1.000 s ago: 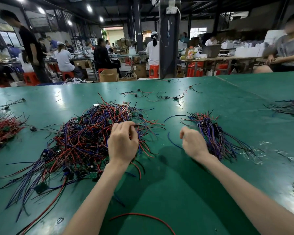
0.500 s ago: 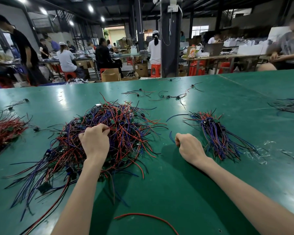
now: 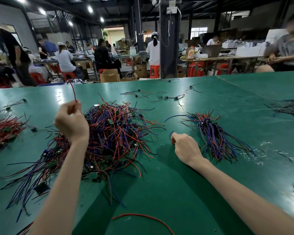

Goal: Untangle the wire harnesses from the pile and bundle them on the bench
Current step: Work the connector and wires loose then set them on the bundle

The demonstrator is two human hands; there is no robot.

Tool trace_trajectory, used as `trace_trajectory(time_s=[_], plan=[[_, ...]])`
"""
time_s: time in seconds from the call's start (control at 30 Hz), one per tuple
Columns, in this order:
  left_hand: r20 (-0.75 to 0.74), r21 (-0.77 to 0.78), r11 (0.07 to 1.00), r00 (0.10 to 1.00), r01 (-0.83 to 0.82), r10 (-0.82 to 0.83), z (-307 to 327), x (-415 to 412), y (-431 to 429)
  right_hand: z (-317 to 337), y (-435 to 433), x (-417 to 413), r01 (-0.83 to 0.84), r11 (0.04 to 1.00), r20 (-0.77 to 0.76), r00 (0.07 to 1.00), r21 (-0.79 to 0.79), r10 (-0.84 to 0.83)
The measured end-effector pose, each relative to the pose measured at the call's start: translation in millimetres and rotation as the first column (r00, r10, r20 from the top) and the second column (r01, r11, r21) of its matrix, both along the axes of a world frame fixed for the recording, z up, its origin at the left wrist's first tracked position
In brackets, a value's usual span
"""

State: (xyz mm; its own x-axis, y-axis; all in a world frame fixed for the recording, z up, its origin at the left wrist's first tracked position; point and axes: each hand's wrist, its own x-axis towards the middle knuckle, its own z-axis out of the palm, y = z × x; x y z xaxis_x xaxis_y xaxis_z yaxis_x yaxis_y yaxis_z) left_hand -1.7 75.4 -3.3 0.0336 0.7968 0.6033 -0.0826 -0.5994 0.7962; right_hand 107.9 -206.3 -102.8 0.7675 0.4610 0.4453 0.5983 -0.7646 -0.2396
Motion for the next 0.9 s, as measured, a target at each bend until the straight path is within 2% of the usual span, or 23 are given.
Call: trace_trajectory(time_s=[0.2,0.3,0.37,0.47,0.57,0.63,0.73,0.9], plan=[[0.257,0.098,0.99,0.959,0.098,-0.12,82,10,8,-1,2,0,-0.025,1.0,0.021,0.999,0.007,0.024],[0.258,0.209,0.96,0.936,0.187,-0.239,110,14,-13,-2,2,-4,-0.059,0.997,0.072,0.996,0.052,0.055],[0.172,0.238,0.893,0.888,0.383,-0.427,112,17,-35,0,1,-6,-0.097,0.98,0.092,0.992,0.176,0.081],[0.044,0.084,0.696,0.695,0.713,-0.717,82,20,-71,6,4,-13,-0.153,0.886,-0.042,0.981,0.437,0.19],[0.132,-0.176,0.519,0.542,0.837,-0.83,38,20,-98,16,9,-24,-0.172,0.75,-0.223,0.892,0.638,0.394],[0.238,-0.3,0.433,0.506,0.85,-0.829,15,20,-108,20,11,-30,-0.172,0.703,-0.282,0.831,0.69,0.48],[0.382,-0.395,0.304,0.456,0.867,-0.804,-11,20,-118,22,15,-33,-0.152,0.649,-0.348,0.742,0.745,0.573],[0.453,-0.456,0.193,0.413,0.869,-0.79,-37,20,-124,18,19,-32,-0.032,0.623,-0.446,0.67,0.781,0.594]])
